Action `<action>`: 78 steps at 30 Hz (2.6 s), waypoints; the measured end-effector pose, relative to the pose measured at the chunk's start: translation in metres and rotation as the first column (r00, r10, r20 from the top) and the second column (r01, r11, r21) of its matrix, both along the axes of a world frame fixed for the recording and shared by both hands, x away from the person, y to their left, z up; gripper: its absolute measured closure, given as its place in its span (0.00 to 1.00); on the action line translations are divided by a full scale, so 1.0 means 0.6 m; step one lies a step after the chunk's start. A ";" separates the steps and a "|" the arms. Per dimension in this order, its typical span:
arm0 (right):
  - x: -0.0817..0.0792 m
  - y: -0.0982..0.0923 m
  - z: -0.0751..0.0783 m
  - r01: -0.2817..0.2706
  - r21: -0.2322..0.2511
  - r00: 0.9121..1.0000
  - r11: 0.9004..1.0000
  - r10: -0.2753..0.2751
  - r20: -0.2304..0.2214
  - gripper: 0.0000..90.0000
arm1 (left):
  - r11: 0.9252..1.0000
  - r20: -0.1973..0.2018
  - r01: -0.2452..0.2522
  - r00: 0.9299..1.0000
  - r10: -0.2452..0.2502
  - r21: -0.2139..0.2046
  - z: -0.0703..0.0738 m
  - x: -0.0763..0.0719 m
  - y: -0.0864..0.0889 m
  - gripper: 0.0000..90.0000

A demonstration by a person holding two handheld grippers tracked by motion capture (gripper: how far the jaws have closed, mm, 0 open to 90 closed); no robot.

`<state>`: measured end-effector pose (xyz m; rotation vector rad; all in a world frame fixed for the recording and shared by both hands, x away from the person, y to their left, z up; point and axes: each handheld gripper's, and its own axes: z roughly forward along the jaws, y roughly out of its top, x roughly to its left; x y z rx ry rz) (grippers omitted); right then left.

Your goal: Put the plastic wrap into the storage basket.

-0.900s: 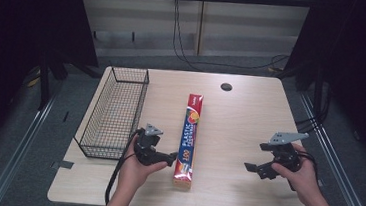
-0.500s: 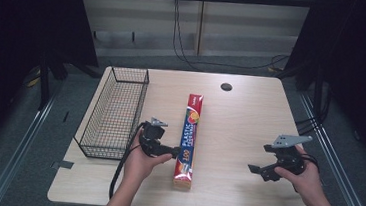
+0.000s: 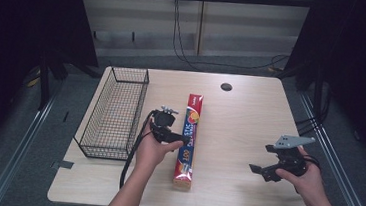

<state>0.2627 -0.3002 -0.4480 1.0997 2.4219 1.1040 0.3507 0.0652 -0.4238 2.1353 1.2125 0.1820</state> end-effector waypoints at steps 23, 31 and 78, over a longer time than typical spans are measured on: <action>0.003 -0.003 -0.002 0.008 0.007 1.000 1.000 -0.008 0.000 0.04 | 0.999 -0.086 -0.045 0.995 0.047 0.026 -0.010 0.067 -0.073 0.11; 0.003 0.000 -0.002 0.004 0.003 1.000 1.000 -0.004 0.001 0.04 | 0.995 -0.121 -0.086 0.989 0.091 0.050 -0.023 0.078 -0.078 0.12; 0.004 -0.002 0.005 0.004 0.045 1.000 0.999 -0.005 0.019 0.05 | 0.947 -0.270 -0.213 0.922 0.276 0.242 -0.030 0.090 -0.101 0.49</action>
